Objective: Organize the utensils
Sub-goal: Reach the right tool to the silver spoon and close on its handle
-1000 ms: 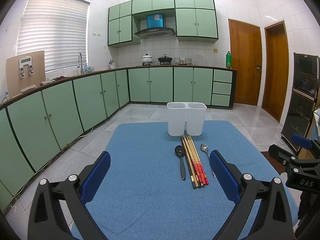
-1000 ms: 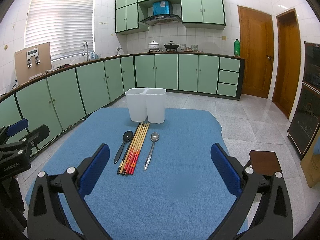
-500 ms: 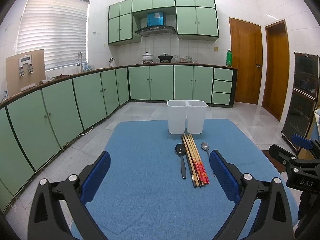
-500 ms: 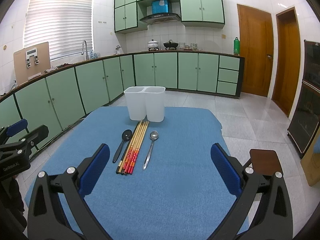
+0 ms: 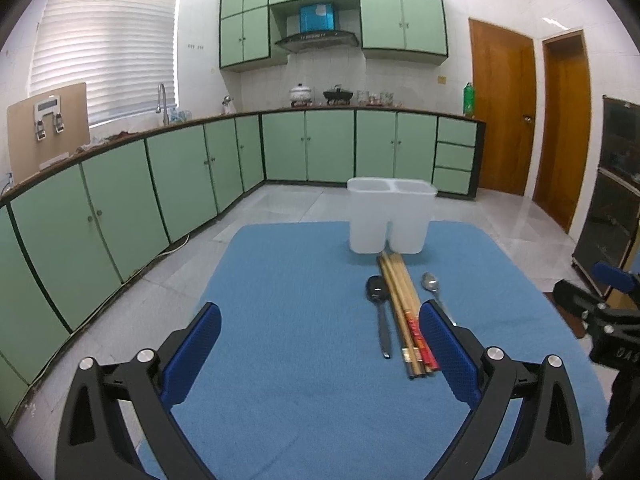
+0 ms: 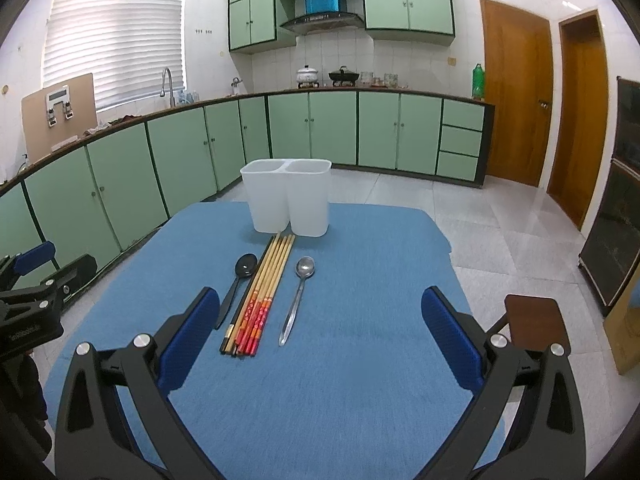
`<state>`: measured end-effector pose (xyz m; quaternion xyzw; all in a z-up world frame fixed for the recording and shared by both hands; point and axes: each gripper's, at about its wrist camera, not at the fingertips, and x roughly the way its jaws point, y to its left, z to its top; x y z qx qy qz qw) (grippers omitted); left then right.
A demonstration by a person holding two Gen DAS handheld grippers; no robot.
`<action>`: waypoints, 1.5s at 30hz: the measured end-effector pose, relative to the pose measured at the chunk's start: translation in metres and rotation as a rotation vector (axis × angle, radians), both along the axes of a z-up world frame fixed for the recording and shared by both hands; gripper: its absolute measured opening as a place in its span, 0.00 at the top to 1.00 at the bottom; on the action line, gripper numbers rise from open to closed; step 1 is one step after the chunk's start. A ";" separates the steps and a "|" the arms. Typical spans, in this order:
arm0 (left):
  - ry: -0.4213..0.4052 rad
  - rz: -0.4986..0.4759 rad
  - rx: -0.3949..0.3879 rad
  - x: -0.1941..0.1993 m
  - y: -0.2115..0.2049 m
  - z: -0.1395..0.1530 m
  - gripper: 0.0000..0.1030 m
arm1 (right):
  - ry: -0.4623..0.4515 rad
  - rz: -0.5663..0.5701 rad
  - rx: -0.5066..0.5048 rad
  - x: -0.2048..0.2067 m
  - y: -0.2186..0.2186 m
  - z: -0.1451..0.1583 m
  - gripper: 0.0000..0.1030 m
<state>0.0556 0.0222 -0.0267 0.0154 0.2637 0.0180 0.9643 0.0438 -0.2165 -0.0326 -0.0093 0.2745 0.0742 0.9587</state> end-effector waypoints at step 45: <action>0.402 -0.156 0.041 0.181 -0.042 -0.122 0.08 | 0.363 0.085 -0.057 0.201 0.032 -0.111 0.74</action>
